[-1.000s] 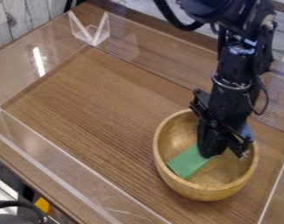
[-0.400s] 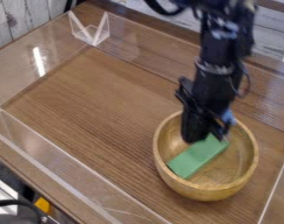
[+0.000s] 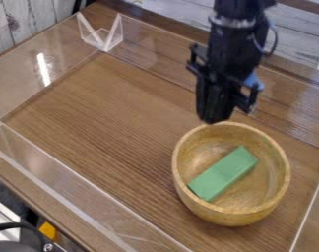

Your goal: Remove the green block from inside the brown bowl and put it on the table

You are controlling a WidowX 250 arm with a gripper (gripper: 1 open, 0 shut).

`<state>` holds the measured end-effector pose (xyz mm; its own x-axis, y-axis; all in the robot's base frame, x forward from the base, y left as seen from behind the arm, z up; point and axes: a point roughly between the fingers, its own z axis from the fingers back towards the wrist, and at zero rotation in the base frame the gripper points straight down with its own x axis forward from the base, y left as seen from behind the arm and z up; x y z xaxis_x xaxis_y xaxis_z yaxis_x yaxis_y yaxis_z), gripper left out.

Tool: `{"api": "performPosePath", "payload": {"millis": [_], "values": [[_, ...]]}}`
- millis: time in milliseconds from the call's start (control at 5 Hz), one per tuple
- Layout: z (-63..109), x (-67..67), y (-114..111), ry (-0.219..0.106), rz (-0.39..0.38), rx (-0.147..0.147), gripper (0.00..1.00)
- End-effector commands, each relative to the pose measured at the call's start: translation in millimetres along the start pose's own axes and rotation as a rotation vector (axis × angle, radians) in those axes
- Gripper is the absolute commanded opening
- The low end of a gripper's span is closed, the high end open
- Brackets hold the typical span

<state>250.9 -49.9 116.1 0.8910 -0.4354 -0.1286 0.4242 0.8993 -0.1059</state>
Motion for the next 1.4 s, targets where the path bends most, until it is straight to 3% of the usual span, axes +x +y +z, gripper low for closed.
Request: {"api": "performPosePath", "payload": {"millis": [0,200,600,1000,1200], "values": [[-4.1,-5.4,-13.5,-0.039,-0.032,0.012,1.00],[-25.7,-11.2,-22.5,-0.023,-0.052,0.017,1.00],[-43.2,-4.3,-24.7,-0.012,-0.007,0.019,1.00],[-76.0,-0.7,-7.8,-0.003,0.048,0.015,1.00],[-81.0,6.1,-15.1,0.002,0.057,0.016,0.00]]}}
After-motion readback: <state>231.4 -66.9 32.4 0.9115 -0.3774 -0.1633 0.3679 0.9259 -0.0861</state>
